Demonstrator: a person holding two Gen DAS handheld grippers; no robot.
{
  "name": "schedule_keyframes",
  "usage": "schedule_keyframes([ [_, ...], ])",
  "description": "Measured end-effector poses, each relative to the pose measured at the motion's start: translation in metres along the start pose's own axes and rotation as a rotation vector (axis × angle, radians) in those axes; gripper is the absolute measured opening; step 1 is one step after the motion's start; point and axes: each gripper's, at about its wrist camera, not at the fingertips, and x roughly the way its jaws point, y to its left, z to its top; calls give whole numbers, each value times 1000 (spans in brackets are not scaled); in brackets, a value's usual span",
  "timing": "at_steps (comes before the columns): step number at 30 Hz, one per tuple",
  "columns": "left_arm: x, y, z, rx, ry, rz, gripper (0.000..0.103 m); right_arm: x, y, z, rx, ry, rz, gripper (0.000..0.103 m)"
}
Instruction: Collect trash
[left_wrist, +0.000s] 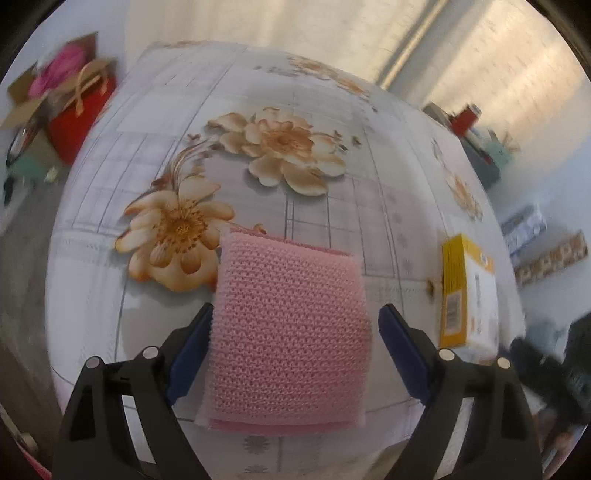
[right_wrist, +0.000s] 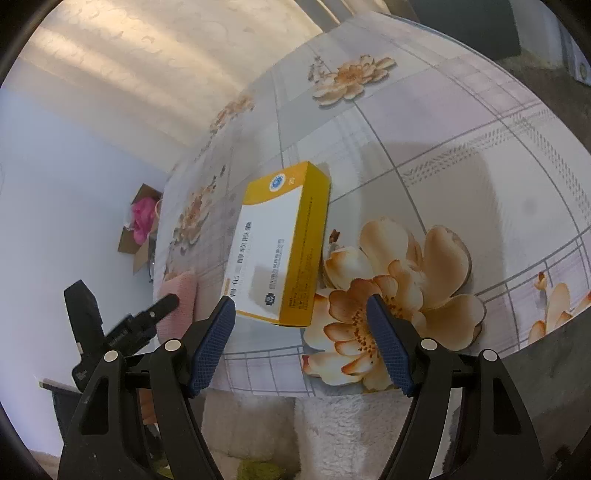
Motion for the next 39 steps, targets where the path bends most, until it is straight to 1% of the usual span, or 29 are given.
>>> schedule_keyframes([
  [3,-1,-2,1,-12,27,-25,91,-1,1,0,-9,3,0,70],
  [5,-3,-4,1,-1,21,-3,93,-2,1,0,-12,3,2,70],
  [7,-5,-10,-3,30,-4,20,95,-2,2,0,-11,2,4,70],
  [9,-9,-16,-7,66,-12,27,96,-1,2,1,-11,4,4,70],
  [12,-13,-18,-7,89,-22,30,96,1,3,1,-15,10,4,70],
  [14,-13,-18,-7,105,-19,36,97,2,4,1,-19,12,3,70],
  [17,-10,-21,-10,156,-10,58,97,1,6,2,-20,10,4,70],
  [21,3,-26,-15,220,18,99,97,1,7,1,-23,7,-1,70],
  [25,9,-25,-17,222,4,129,97,0,12,0,-38,1,-16,70],
  [26,10,-24,-17,224,-2,134,97,0,14,1,-43,-3,-23,71],
  [28,11,-24,-17,242,-18,148,97,1,17,2,-48,-11,-40,76],
  [30,13,-26,-18,265,-29,169,97,3,21,4,-58,-19,-63,78],
  [34,14,-27,-19,280,-45,180,97,10,36,9,-98,-37,-112,85],
  [36,14,-28,-19,287,-52,183,97,14,43,11,-120,-45,-151,88],
  [39,16,-28,-21,294,-62,190,97,22,53,14,-154,-64,-234,92],
])
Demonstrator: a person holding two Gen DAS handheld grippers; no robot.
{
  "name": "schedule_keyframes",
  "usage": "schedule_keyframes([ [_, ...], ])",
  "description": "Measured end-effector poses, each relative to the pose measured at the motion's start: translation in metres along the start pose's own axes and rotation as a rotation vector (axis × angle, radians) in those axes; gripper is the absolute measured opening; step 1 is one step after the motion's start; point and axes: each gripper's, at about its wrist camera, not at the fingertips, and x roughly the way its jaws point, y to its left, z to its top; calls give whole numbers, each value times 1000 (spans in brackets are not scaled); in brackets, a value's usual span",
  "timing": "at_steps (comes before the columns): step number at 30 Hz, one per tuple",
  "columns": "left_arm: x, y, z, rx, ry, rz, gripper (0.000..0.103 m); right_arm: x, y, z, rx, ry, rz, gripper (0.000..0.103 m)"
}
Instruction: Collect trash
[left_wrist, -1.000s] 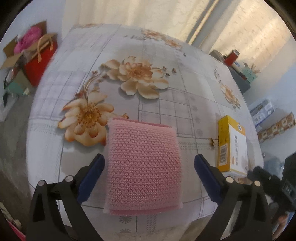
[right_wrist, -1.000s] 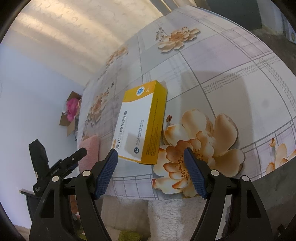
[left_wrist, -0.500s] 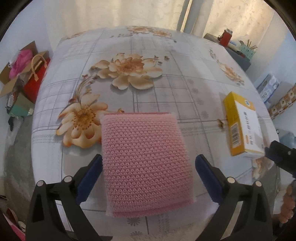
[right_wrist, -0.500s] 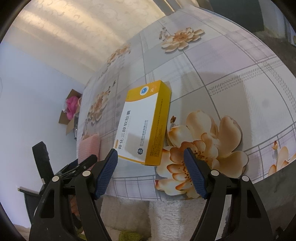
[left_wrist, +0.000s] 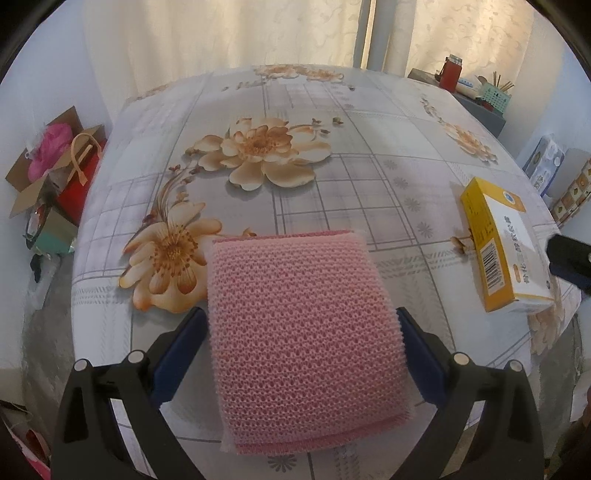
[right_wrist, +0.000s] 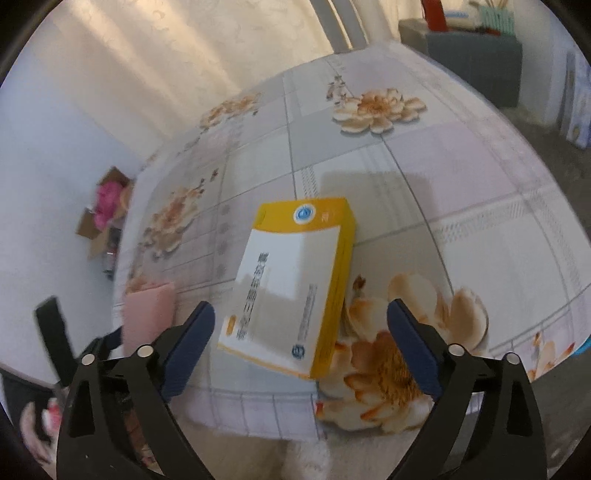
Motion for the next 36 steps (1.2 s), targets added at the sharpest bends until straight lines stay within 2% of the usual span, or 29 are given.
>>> schedule_keyframes([
  [3,0,-1,-1,8,-7,6,97,9,10,4,-29,-4,-69,93],
  [11,0,-3,-3,9,-15,8,97,37,25,7,-105,20,-186,94],
  [17,0,-4,-3,10,-17,9,97,43,29,7,-147,26,-213,93],
  [24,0,-5,-3,6,-17,5,97,41,32,6,-170,28,-222,78],
  [36,0,-3,-2,5,-12,0,97,37,28,-2,-192,32,-227,74],
])
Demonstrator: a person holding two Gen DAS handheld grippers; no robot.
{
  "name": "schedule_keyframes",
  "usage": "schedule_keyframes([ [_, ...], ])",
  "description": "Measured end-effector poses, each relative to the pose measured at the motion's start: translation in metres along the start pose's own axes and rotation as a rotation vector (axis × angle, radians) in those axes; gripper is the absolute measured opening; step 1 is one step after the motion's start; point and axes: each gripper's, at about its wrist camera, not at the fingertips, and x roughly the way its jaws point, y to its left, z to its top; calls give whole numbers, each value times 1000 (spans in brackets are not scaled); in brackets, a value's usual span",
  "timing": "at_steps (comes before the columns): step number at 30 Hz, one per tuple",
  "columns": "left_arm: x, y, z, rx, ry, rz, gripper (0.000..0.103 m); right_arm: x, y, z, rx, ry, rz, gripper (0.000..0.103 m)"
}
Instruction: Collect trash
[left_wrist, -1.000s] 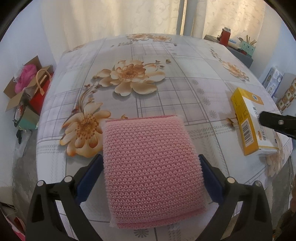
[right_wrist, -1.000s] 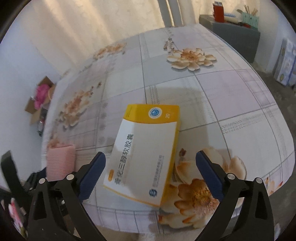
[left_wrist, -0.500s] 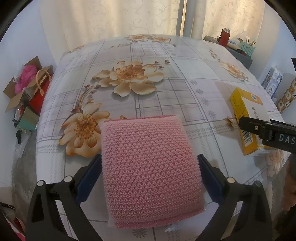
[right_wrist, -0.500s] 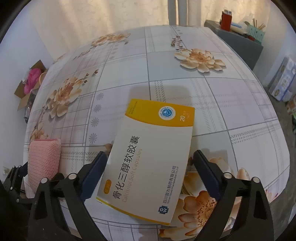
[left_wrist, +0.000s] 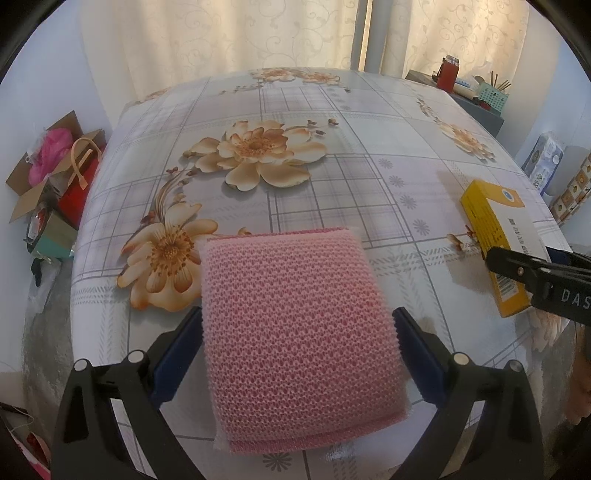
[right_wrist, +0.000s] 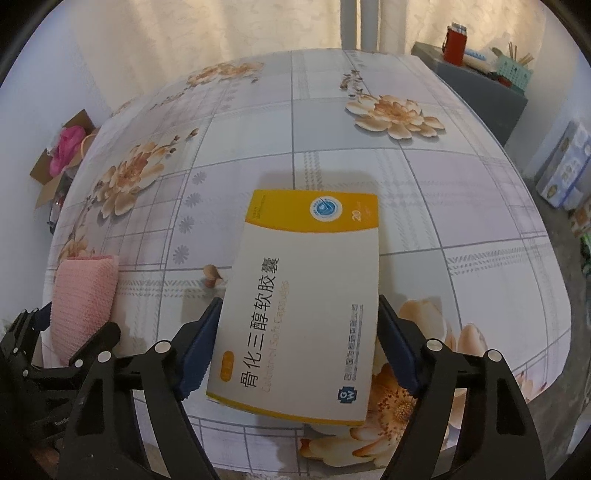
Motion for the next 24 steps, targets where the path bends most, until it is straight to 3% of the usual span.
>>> schedule_keyframes([
  [7,-1,1,-1,-3,-3,0,96,-2,-2,-3,1,-18,5,72],
  [19,-5,9,0,-30,-24,-5,85,-9,-1,-1,0,-36,4,72],
  [24,-6,10,1,-30,-28,-14,83,-6,-5,1,32,-13,53,74],
])
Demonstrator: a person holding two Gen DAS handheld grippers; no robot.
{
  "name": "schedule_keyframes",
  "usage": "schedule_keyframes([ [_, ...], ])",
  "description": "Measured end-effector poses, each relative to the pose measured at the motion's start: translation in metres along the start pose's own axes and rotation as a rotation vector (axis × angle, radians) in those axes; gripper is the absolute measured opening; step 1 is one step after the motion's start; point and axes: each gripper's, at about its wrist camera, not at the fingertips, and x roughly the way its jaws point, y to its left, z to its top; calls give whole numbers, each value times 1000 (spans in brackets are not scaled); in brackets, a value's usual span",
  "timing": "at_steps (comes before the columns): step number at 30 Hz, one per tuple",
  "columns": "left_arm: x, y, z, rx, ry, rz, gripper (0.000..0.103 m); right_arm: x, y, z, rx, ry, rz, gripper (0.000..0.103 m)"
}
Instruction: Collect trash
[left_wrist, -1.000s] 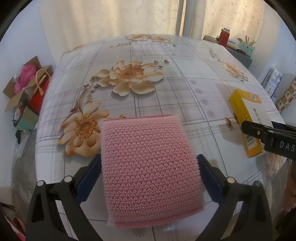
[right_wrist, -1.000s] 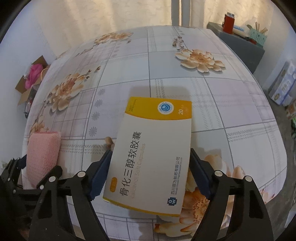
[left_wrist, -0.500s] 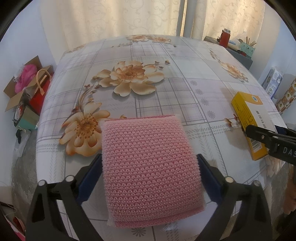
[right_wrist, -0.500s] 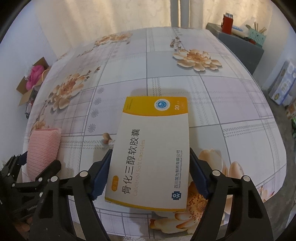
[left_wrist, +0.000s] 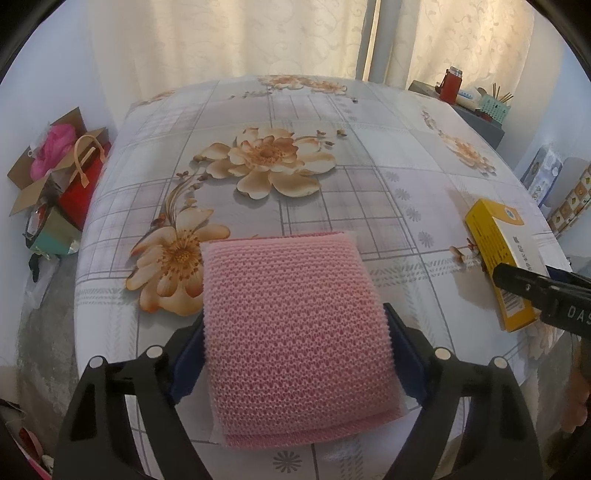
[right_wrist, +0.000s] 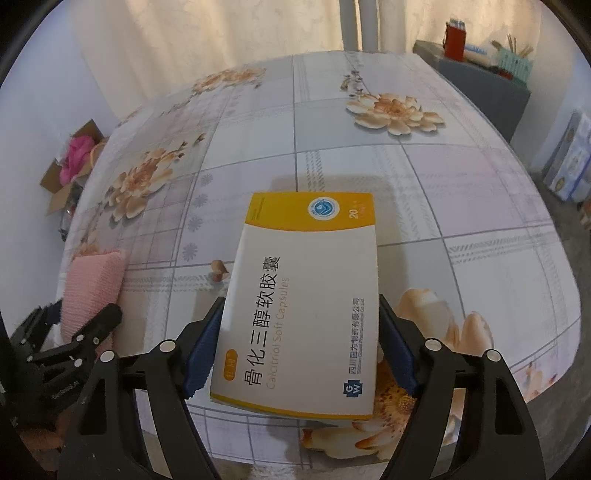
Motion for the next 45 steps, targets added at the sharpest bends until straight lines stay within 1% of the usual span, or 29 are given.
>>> schedule_keyframes([
  [4,0,1,0,-7,-2,-4,83,2,0,2,-5,3,-5,78],
  [9,0,-1,1,-3,-2,-4,82,6,-1,4,-8,-6,-23,78],
  [11,-1,-1,1,-1,-3,-4,82,7,-1,5,-9,-11,-36,75],
  [12,-1,-1,1,0,-4,-3,82,7,-1,4,-14,-18,-44,72],
  [21,-3,-4,0,8,-17,12,82,2,-3,1,-27,-42,-61,71],
  [45,-16,-6,1,19,-66,27,82,-18,-1,1,-19,-91,-34,71],
])
